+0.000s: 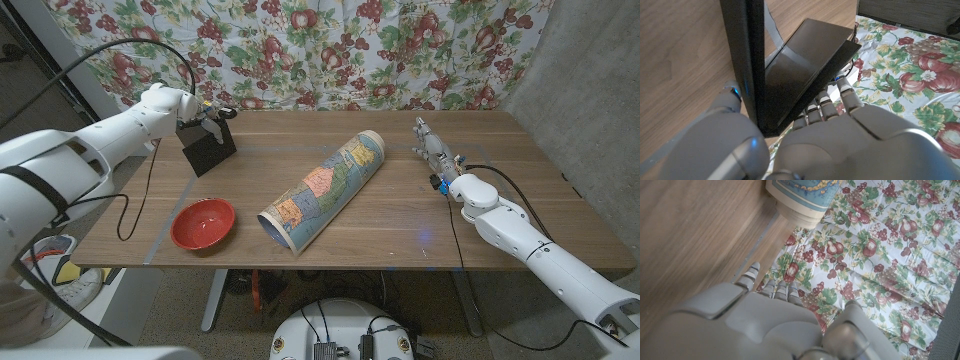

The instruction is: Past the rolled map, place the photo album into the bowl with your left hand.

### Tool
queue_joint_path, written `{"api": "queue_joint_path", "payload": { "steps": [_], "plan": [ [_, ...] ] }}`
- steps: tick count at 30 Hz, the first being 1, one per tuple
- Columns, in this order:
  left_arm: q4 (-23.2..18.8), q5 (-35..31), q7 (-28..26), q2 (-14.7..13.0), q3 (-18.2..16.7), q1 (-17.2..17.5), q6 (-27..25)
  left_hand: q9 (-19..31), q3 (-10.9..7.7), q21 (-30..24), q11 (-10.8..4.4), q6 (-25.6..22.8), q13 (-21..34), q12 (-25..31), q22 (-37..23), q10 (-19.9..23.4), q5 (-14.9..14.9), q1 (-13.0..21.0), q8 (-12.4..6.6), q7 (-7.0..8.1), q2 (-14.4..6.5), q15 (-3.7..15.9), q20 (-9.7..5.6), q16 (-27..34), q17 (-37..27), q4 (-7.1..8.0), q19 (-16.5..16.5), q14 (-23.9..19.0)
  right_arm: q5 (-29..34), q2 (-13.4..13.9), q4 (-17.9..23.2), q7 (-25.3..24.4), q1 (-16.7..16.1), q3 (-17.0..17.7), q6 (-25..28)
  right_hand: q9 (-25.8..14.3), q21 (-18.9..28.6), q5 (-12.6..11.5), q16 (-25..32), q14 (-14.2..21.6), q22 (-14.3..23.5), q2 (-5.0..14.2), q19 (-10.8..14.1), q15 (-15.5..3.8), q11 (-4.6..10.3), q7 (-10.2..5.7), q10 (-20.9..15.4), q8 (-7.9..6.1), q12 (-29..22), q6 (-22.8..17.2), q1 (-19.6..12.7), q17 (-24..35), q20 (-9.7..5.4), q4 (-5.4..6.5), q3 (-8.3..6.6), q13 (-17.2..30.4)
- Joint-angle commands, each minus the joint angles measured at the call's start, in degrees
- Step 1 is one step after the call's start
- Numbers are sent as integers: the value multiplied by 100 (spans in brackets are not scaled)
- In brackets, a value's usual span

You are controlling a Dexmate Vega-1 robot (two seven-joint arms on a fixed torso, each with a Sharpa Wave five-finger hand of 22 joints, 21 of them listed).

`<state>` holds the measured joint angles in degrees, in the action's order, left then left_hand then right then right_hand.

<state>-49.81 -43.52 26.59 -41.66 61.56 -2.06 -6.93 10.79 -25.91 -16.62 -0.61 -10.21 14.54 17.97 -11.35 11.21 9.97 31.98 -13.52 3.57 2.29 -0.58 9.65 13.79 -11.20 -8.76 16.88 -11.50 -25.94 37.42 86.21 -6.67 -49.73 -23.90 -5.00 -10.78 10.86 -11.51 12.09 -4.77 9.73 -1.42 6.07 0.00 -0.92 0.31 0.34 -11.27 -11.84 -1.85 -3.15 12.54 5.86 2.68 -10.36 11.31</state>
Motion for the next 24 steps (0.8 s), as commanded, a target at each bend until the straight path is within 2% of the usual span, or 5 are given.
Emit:
{"api": "queue_joint_path", "payload": {
  "steps": [1, 9, 15, 20, 24],
  "plan": [
    [262, 228, -28, 129, -15, -41, 124, 16, 53, -144, 69, -162, 28, 48, -18, 116, 22, 92, -17, -49, -16, -7, -3, 58, -37, 9, 332, -174, -35, -37, -73, 34, 39, -20, -7, -20, 7, -36, -4, -42, 19, 13, -29, -14, 18, -30, 41, -13, 26, -21, -44, -3, 21, -19, -21, 29],
    [367, 354, 61, 191, 33, -85, 93, 18, 99, -308, 162, -234, 56, 88, -28, 253, 38, 97, 14, -131, -102, -39, 6, 140, -94, 49, 769, -356, -17, -80, -205, 110, 110, -69, -67, -20, 8, -35, -4, -44, 19, 16, -28, -13, 18, -36, 42, -13, 26, -22, -45, -3, 18, -20, -20, 29],
    [206, 417, 87, 130, 21, -28, 17, 19, 149, -413, 111, -377, 103, 186, -43, 522, 47, 67, 11, -175, -223, 72, -51, 342, -208, 94, 1030, -719, -21, -100, -267, 142, 138, -83, -97, -20, 9, -35, -3, -43, 19, 21, -28, -12, 17, -30, 43, -14, 25, -24, -46, -3, 22, -21, -20, 29],
    [-63, 421, 56, 25, -26, 60, -70, 20, 162, -453, 57, -501, 130, 234, -46, 648, 55, 107, -16, -177, -261, 90, -112, 430, -270, 71, 1129, -842, -54, -105, -266, 137, 133, -72, -72, -20, 10, -35, -2, -44, 19, 24, -27, -16, 16, -32, 44, -13, 25, -23, -46, -3, 22, -21, -19, 29],
    [-285, 415, 42, -56, -88, 139, -127, 24, 141, -527, -3, -605, 174, 279, -58, 759, 77, 230, -28, -169, -374, 183, -354, 571, -376, 27, 1286, -1018, -49, -102, -280, 139, 132, -70, -92, -20, 10, -34, -3, -47, 19, 26, -26, -17, 19, -31, 45, -13, 25, -23, -45, -3, 17, -22, -18, 29]
  ]
}}
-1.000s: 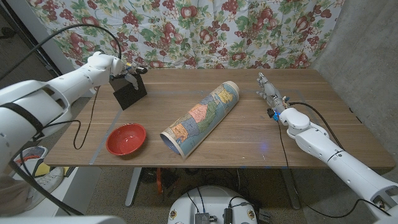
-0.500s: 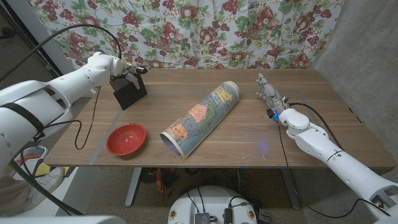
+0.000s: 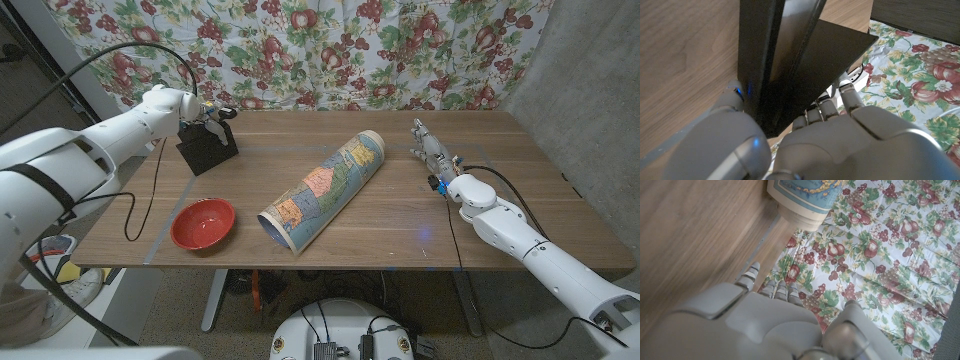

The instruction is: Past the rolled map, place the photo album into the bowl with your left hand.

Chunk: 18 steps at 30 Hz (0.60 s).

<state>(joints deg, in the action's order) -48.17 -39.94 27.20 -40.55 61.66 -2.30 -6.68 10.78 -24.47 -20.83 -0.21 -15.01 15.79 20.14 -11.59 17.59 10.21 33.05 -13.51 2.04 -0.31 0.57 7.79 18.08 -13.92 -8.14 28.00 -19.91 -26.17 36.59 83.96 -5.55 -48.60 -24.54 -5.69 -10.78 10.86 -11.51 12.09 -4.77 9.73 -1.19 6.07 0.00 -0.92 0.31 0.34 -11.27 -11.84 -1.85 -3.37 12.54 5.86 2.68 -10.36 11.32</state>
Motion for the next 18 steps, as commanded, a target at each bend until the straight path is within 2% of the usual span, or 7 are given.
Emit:
{"api": "queue_joint_path", "payload": {
  "steps": [1, 4, 7, 18],
  "plan": [
    [-495, 56, -56, -191, -117, 186, -139, 25, -8, -124, -63, -154, 61, 92, -40, 194, 58, 156, -33, -19, -143, 85, -200, 187, -134, -47, 206, -235, -28, -18, -58, 28, 20, -5, -24, -20, 10, -34, -2, -46, 19, 4, -27, -15, 17, -33, 44, -14, 25, -24, -23, -3, 19, -22, -18, 29],
    [-649, 49, -121, -252, -185, 264, -184, 29, -37, -168, -146, -279, 100, 152, -55, 334, 80, 301, -62, -22, -217, 115, -299, 283, -214, -103, 270, -329, -42, -23, -66, 29, 18, 0, -26, -20, 10, -34, -1, -44, 19, 6, -25, -18, 16, -30, 44, -13, 25, -22, -22, -3, 18, -22, -17, 29],
    [-762, 26, -144, -292, -229, 318, -208, 32, -49, -205, -159, -371, 125, 183, -64, 406, 90, 387, -86, -15, -254, 152, -362, 346, -263, -129, 329, -395, -21, -15, -83, 47, 24, -12, -52, -20, 11, -34, 1, -42, 19, 8, -25, -16, 16, -32, 44, -14, 25, -25, -22, -2, 17, -22, -17, 29],
    [-1156, -50, -89, -446, -394, 516, -337, 41, 6, -335, -194, -581, 200, 242, -124, 530, 86, 516, -129, -21, -282, 219, -477, 505, -409, -139, 484, -513, -36, 6, -24, 14, -30, 15, -59, -21, 11, -33, 1, -47, 19, 16, -26, -22, 13, -29, 46, -17, 25, -32, -20, -1, 13, -22, -15, 29]
  ]
}}
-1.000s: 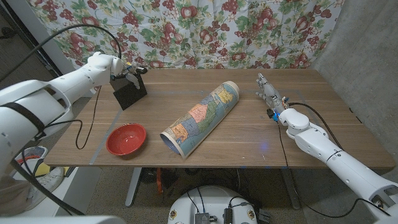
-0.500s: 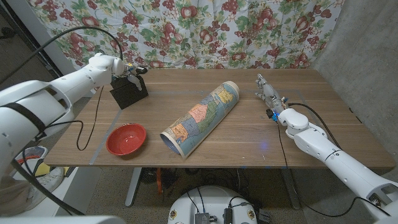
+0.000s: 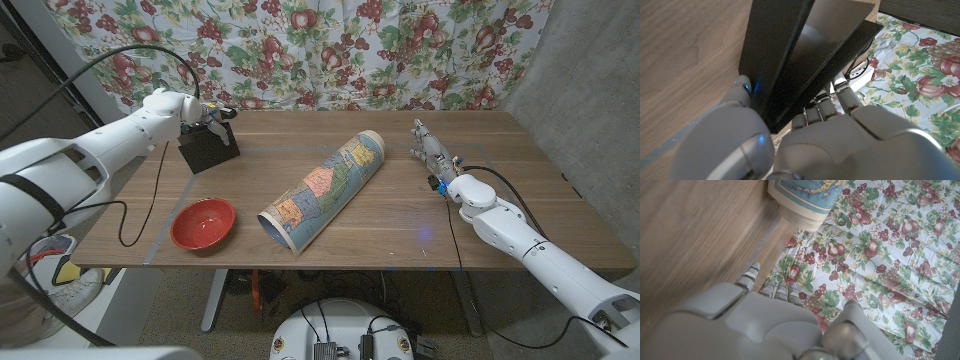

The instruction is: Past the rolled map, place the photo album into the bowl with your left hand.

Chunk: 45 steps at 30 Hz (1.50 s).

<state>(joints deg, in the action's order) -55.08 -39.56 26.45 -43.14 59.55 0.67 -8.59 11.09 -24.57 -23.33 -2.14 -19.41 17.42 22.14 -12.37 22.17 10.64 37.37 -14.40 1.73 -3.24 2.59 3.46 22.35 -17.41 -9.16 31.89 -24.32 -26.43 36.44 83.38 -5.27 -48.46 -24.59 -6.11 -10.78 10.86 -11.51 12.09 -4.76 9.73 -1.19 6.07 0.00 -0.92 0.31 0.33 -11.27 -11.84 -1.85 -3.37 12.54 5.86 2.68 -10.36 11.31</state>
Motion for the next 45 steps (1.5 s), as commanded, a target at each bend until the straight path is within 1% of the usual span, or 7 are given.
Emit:
{"api": "queue_joint_path", "payload": {
  "steps": [1, 10, 27, 32, 35, 39, 45],
  "plan": [
    [-499, -96, -9, -200, -200, 237, -166, 13, 22, -104, 2, -159, 44, 46, -55, 79, 43, 94, -43, 4, 11, 13, -57, 89, -73, -36, 118, -73, -28, 22, 47, -13, -53, 27, -7, -21, 11, -33, 1, -47, 19, 17, -26, -24, 13, -31, 46, -17, 24, -34, -19, -1, 13, -21, -15, 29],
    [-884, -152, 52, -366, -379, 433, -303, 33, 60, -396, -66, -183, 179, 79, -273, 256, 76, 444, 21, 19, -151, 201, -115, 740, -455, -62, 267, -794, -26, 65, 119, -13, -100, 41, -12, -21, 12, -33, 4, -46, 19, 31, -25, -27, 12, -31, 46, -14, 24, -27, -9, 2, 13, -14, -13, 29],
    [-1422, -223, 163, -553, -693, 794, -567, 93, 167, -904, -55, -612, 417, 194, -665, 732, 91, 1005, -82, -55, -259, 354, -189, 1625, -1104, -94, 472, -1183, -68, 111, 198, 6, -156, 84, -13, -21, 13, -32, 5, -50, 19, 42, -23, -28, 16, -34, 46, -16, 23, -33, -5, 3, 11, -12, -10, 29],
    [-1431, -235, 173, -524, -717, 840, -584, 116, 80, -1049, -57, -600, 487, 192, -792, 774, 126, 1275, -69, -91, -371, 390, -217, 1763, -1201, -126, 485, -1208, -64, 120, 192, 32, -149, 83, -33, -21, 15, -31, 7, -48, 19, 43, -18, -30, 18, -30, 44, -15, 22, -31, -3, 4, 11, -12, -7, 29],
    [-1450, -225, 93, -514, -755, 881, -593, 132, -10, -1226, -52, -276, 559, 188, -920, 810, 151, 1403, 65, -109, -430, 409, -340, 1715, -1158, -100, 570, -1191, -60, 133, 195, 44, -148, 84, -33, -21, 18, -31, 10, -43, 19, 45, -10, -24, 13, -31, 43, -15, 21, -31, 0, 4, 15, -11, -6, 29],
    [-1460, -219, 31, -511, -789, 902, -588, 195, -137, -1466, -80, -514, 679, 308, -1072, 1110, 176, 1480, -49, -231, -496, 467, -415, 1616, -1026, -55, 647, -1367, -77, 131, 193, 56, -149, 89, -35, -21, 22, -31, 12, -40, 19, 47, -1, -19, 16, -32, 42, -15, 21, -30, 2, 5, 14, -10, -4, 29],
    [-1556, -249, -64, -543, -834, 974, -641, 284, -365, -1721, -158, -731, 859, 519, -1138, 1385, 215, 1694, -145, -234, -556, 582, -468, 1434, -851, -83, 711, -1686, -86, 128, 193, 59, -159, 90, -37, -21, 29, -30, 16, -32, 19, 50, 19, -17, 12, -33, 48, -13, 23, -26, 6, 6, 15, -8, -1, 29]
  ]
}}
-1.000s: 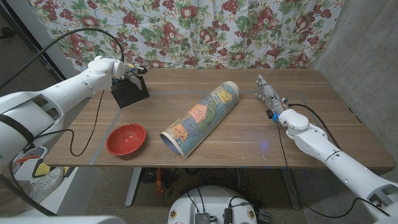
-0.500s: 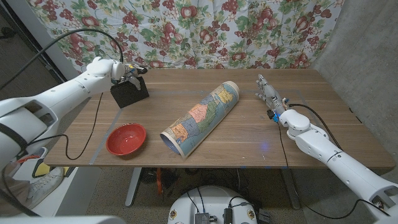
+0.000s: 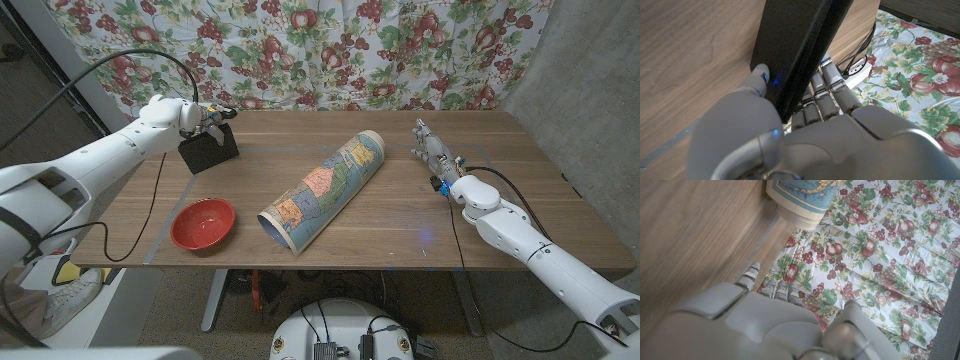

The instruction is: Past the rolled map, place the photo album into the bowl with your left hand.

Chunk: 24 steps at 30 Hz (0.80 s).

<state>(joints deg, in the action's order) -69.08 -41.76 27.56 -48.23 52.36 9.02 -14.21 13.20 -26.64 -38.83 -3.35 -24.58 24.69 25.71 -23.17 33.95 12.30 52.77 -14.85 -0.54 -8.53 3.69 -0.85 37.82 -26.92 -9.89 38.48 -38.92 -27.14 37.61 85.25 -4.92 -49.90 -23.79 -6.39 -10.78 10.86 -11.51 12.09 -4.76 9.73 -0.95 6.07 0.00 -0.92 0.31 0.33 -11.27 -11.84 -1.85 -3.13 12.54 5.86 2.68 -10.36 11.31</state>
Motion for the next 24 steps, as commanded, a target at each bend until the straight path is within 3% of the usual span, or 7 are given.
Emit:
{"api": "queue_joint_path", "payload": {
  "steps": [1, 10, 17, 24],
  "plan": [
    [-178, -24, -199, -40, -132, 160, -96, 85, -191, -233, -21, -267, 158, 194, -69, 244, 52, 183, -121, 0, -36, 493, -52, -140, 123, -9, 114, -280, -21, 12, 10, 21, -18, 13, -2, -21, 28, -30, 16, -31, 19, 27, 17, -16, 15, -28, 48, -13, 22, -25, -18, 6, 19, -7, -1, 29],
    [-261, 12, -254, -65, -206, 264, -184, 238, -558, -582, -18, -853, 362, 403, -175, 475, 62, 499, -371, -151, -297, 503, -16, -287, 146, 77, 46, -560, -21, 27, 30, 10, -60, 25, -26, -21, 27, -30, 18, -29, 19, 34, 21, -14, 22, -36, 48, -13, 22, -26, -15, 7, 26, -6, 2, 29],
    [-342, 48, -286, -89, -248, 349, -227, 516, -1016, -1032, -115, -1245, 548, 597, -344, 784, 55, 1009, -585, -109, -339, 660, -29, -173, -90, 85, -44, -863, -24, 48, 67, -3, -99, 34, -18, -21, 27, -30, 18, -31, 19, 37, 23, -22, 18, -32, 47, -12, 21, -22, -13, 7, 25, -6, 4, 29],
    [-549, 54, -358, -180, -324, 470, -296, 678, -1151, -1301, -168, -1474, 647, 727, -444, 987, 13, 1150, -707, -66, -340, 666, -47, -114, -239, 149, -65, -990, -25, 69, 113, -31, -140, 53, -14, -21, 26, -30, 17, -32, 19, 42, 24, -20, 21, -34, 46, -12, 21, -23, -14, 7, 22, -6, 5, 29]
  ]
}}
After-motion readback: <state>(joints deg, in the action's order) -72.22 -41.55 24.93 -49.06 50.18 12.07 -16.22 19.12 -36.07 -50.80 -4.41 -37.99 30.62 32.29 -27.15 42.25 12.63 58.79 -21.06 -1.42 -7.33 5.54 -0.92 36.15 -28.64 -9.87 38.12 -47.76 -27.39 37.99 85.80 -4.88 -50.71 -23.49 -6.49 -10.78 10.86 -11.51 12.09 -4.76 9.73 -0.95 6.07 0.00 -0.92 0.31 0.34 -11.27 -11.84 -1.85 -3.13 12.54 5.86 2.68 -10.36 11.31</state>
